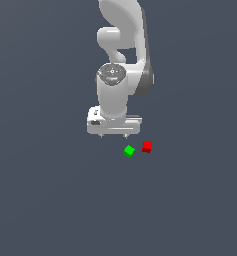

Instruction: Stack the red cube on top of the green cube.

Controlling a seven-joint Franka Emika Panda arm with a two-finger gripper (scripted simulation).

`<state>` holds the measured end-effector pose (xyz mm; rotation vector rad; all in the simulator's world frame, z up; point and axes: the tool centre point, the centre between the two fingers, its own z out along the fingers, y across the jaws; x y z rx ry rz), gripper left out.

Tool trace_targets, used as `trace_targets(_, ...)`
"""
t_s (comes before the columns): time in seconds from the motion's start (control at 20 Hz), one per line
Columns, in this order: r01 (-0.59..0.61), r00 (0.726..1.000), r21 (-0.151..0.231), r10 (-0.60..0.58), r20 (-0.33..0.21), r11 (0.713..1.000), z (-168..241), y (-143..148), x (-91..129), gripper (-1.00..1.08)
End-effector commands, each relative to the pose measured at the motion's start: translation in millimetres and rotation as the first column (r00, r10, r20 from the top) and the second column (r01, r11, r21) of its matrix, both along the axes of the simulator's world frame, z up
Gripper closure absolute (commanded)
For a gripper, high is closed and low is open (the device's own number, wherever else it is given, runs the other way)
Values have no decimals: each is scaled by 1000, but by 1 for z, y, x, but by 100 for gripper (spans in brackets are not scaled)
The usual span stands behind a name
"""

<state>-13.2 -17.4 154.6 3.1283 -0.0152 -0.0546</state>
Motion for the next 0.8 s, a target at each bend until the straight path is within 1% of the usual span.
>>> trace_targets(0.0,0,1000,0,0,0,1000,0,0,0,-92)
trace_targets(0.15,3,1000,0,-3,0,1000,-1,2,-1,-92)
trace_targets(0.35,14,1000,1,-14,3,1000,-6,12,-4,-92)
trace_targets(0.55,33,999,2,-33,6,999,-15,30,-8,-92)
trace_targets(0.75,61,998,4,-61,12,998,-28,55,-14,-92)
